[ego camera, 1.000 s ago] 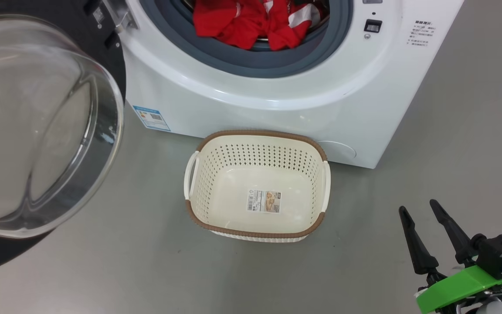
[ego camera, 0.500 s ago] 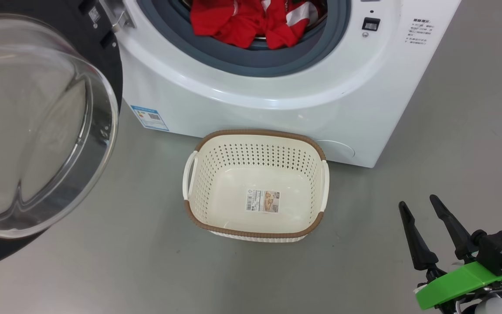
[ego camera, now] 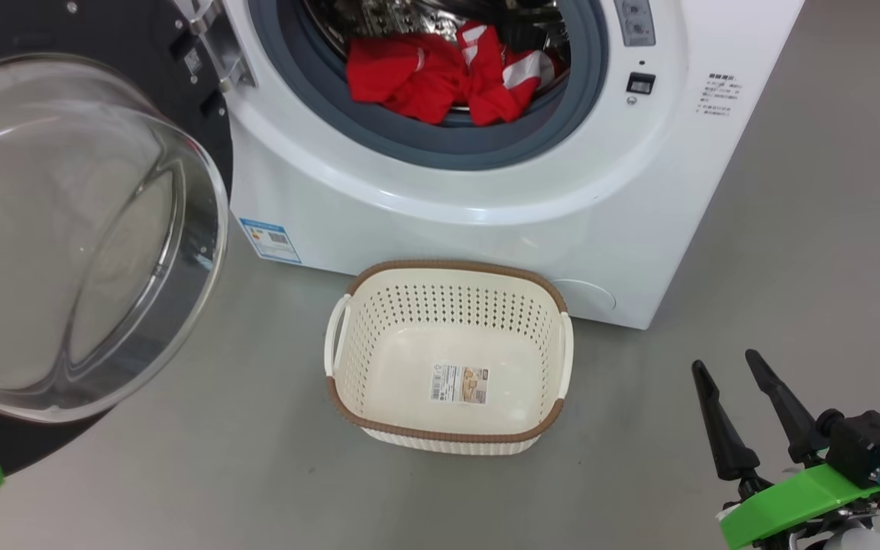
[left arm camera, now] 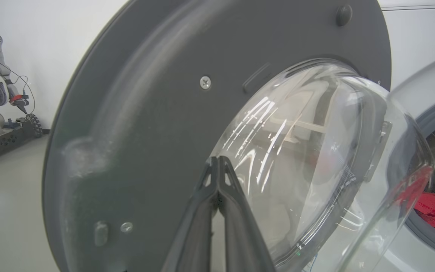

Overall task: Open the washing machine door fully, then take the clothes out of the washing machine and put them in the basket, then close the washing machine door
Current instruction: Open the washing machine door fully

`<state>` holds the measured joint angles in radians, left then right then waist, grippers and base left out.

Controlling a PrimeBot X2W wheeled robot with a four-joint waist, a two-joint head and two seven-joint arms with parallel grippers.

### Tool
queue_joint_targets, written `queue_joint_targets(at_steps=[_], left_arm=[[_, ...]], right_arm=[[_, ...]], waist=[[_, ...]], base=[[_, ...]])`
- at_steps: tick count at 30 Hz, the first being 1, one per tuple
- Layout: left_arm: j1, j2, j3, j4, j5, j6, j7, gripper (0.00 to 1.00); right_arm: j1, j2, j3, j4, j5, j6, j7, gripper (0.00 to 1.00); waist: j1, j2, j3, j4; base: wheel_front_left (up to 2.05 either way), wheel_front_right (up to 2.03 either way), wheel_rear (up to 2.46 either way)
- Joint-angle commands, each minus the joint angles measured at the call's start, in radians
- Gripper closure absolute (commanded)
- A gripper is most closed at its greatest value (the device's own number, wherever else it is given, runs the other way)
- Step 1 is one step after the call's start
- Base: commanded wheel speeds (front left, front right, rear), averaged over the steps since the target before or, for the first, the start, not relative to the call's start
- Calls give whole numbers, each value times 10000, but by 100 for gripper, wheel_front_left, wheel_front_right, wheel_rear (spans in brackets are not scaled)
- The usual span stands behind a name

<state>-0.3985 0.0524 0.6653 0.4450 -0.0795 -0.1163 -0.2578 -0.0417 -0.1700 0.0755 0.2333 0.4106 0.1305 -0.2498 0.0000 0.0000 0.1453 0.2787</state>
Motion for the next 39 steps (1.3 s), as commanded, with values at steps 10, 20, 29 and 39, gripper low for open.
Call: queue_joint_targets(at_steps=[10,20,29,39], left_arm=[[1475,32,-1033,-1268,-116,-136,-40,100],[2947,-18,-2650,-2054,-906,-142,-40,63],[3655,-21,-3277,-2115,-1342,-143,-40,0],[4032,-21,-3947,-2160,-1481,-143,-40,0]], right_arm=[[283,136,243,-93,-168,2,-120,0],[533,274,206,-71,-152,2,-120,0],[684,334,123,-133,-116,2,-120,0],[847,342,19,-118,-81,2,-120,0]], waist=[[0,0,-625,-27],[0,0,-1056,-354],[0,0,-1223,-957],[0,0,-1334,-1788]], base=[[0,0,0],[0,0,0],[0,0,0],[0,0,0]])
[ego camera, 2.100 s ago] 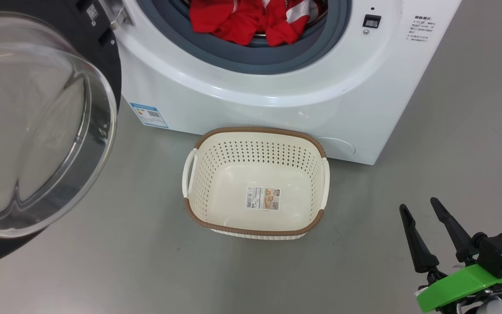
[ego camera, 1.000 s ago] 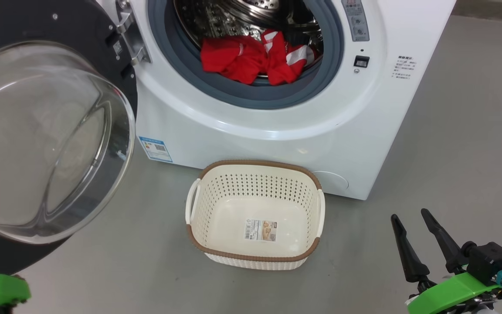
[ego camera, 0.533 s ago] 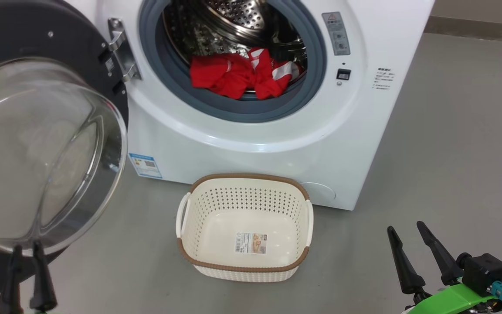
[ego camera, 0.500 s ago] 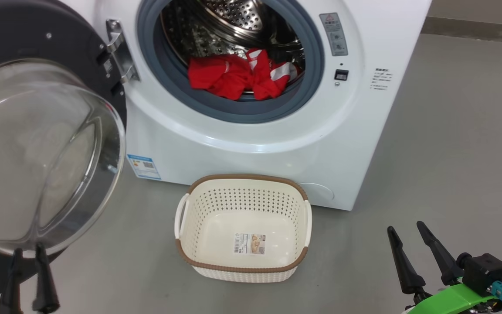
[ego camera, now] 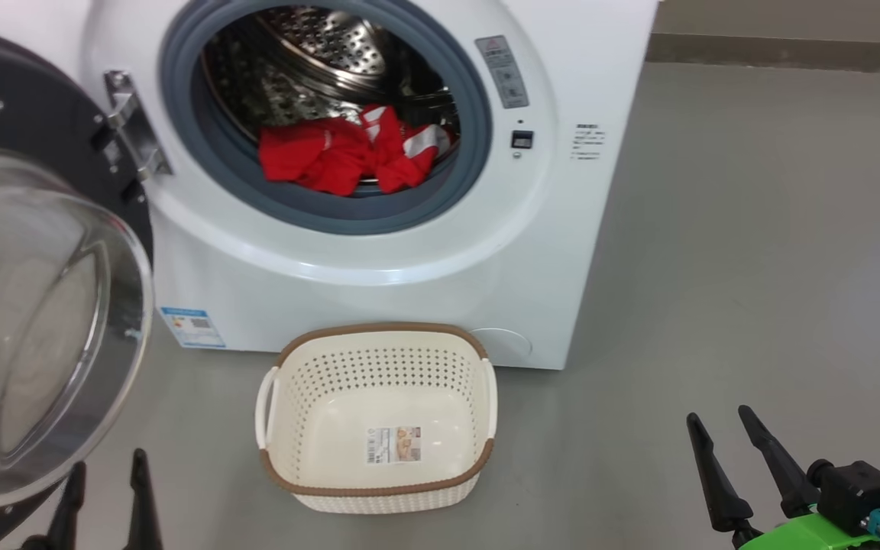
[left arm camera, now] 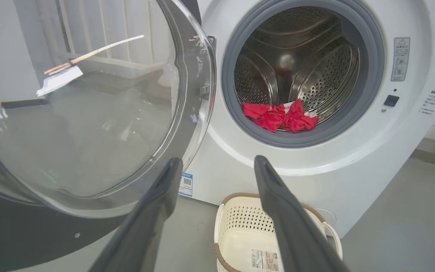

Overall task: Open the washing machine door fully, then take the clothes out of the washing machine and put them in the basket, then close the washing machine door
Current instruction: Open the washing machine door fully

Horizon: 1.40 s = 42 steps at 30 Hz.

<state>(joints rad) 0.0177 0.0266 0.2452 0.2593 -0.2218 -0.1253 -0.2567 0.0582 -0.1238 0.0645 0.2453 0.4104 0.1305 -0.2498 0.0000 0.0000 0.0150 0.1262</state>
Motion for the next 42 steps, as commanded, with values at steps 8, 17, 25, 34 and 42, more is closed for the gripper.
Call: queue_joint_targets(at_steps=[8,17,25,34,42], left_arm=[[108,245,-518,-628,-323,-53,-51,0],[184,379,-1336,-915,-692,-53,-51,0],[98,490,-1740,-1110,-916,-53,-51,0],[1,500,-2009,-1141,-988,-53,-51,0],[13,500,-2028,-1105,-1031,-53,-51,0]], right_arm=[[-208,-192,-23,-226,-59,2,-120,0],[-245,-250,-353,-291,-75,2,-120,0],[-296,-277,-534,-359,-76,2,-120,0],[-289,-264,-700,-381,-78,2,-120,0],[-297,-236,-717,-390,-100,2,-120,0]], waist=[[0,0,27,-1080],[0,0,192,-1796],[0,0,343,-2272],[0,0,422,-2443],[0,0,371,-2424]], base=[[0,0,0],[0,0,0],[0,0,0],[0,0,0],[0,0,0]])
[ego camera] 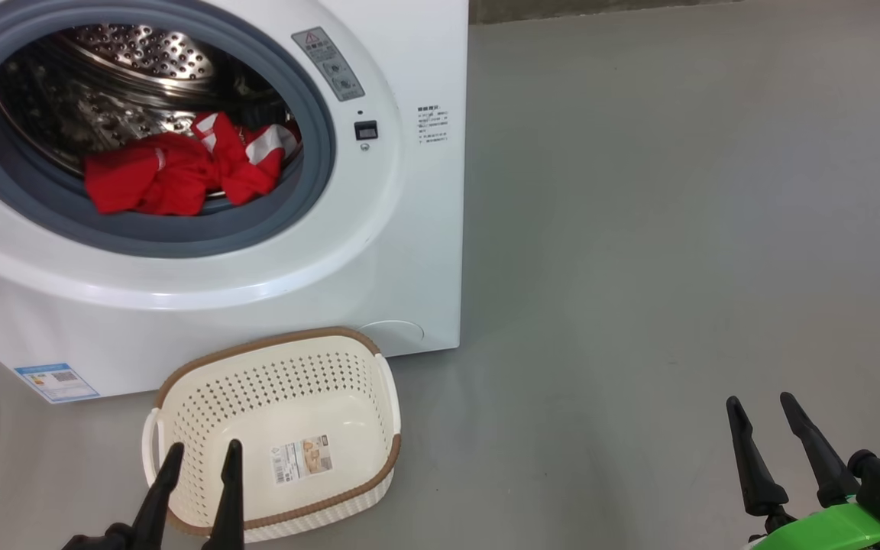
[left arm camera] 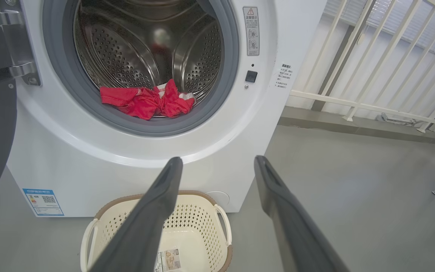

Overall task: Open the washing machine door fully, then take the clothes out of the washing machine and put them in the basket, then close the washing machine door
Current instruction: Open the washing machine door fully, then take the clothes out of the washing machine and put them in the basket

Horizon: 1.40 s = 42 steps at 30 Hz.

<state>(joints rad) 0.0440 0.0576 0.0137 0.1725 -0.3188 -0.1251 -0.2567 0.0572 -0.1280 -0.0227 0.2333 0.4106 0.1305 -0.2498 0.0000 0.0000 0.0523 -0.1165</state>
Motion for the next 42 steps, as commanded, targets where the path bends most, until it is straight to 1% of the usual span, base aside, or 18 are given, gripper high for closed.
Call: queue_joint_targets(at_steps=[1,16,27,32,42], left_arm=[[-247,187,291,-233,-64,-55,-51,0],[-348,144,402,-311,-193,-55,-51,0],[-461,187,337,-242,-229,-56,-51,0],[-452,194,401,-285,59,-56,-51,0],[-455,135,368,-281,96,-56,-51,0]], right_arm=[[-285,-195,153,-277,-105,2,-120,0],[-332,-198,208,-326,-125,2,-120,0],[-396,-191,257,-318,-118,2,-120,0],[-387,-173,298,-327,-119,2,-120,0],[-381,-185,392,-329,-105,2,-120,0]], waist=[[0,0,-10,12],[0,0,74,126],[0,0,167,185],[0,0,166,211],[0,0,187,247]], base=[[0,0,0],[5,-6,2],[105,-120,15],[104,-112,8],[26,-26,0]])
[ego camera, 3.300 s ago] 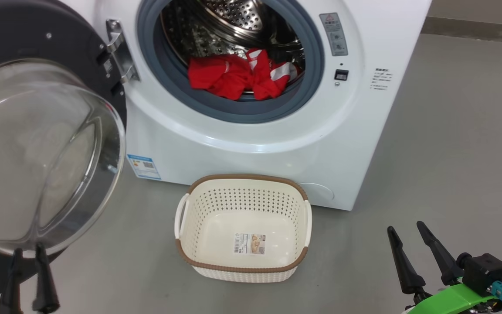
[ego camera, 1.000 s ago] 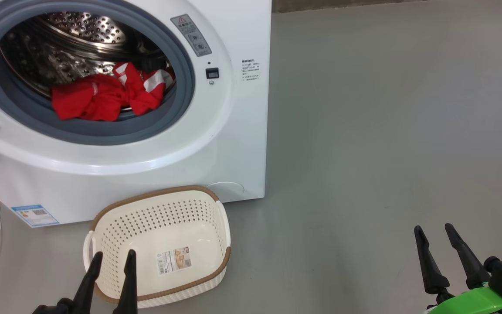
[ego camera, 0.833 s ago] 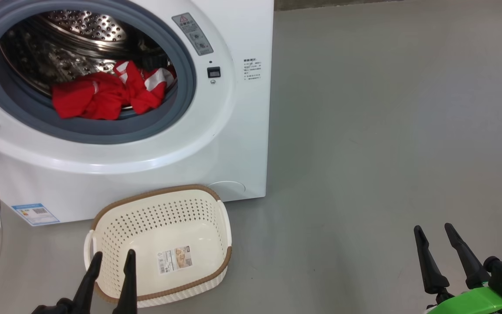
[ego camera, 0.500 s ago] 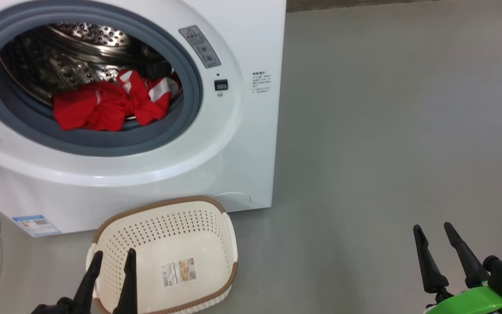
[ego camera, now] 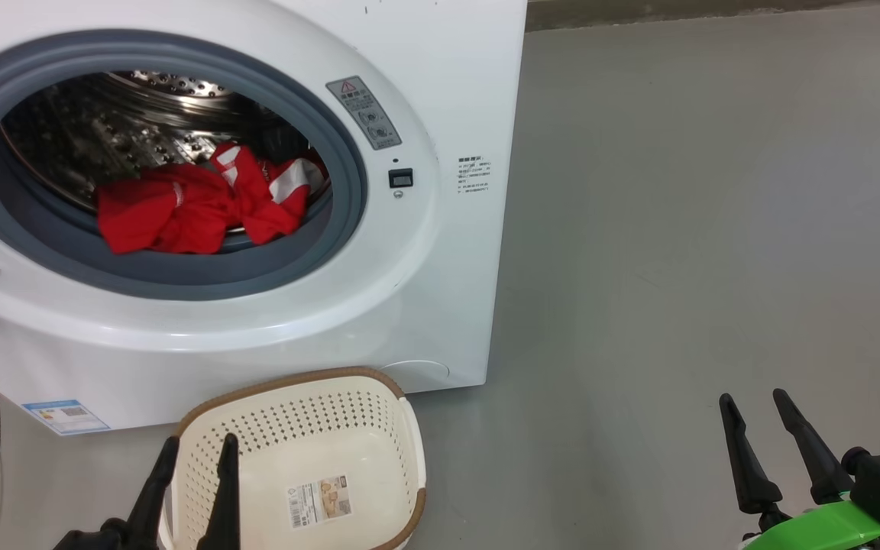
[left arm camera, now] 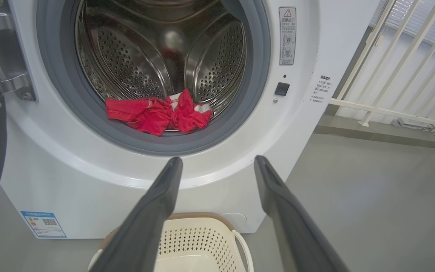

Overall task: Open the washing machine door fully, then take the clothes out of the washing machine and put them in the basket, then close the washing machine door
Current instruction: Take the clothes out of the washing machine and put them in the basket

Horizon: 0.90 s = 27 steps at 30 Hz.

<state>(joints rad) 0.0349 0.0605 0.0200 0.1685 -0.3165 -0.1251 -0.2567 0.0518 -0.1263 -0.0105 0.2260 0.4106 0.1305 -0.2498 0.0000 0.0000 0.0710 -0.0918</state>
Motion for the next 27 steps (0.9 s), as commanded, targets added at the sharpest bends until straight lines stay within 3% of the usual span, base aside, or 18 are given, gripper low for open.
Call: queue_joint_targets(at_steps=[1,15,27], left_arm=[[-360,104,292,-231,70,-56,-51,0],[-1247,59,385,438,363,-56,-51,0],[-4822,212,646,3329,1118,-52,-51,0]], right_arm=[[-326,-202,277,-253,-107,2,-120,0],[-680,-193,389,-339,-40,2,-120,0],[-1495,-43,480,-466,95,2,-120,0]], waist=[[0,0,-4,1],[0,0,714,-111],[0,0,2456,-456]], base=[[0,0,0],[0,0,0],[0,0,0]])
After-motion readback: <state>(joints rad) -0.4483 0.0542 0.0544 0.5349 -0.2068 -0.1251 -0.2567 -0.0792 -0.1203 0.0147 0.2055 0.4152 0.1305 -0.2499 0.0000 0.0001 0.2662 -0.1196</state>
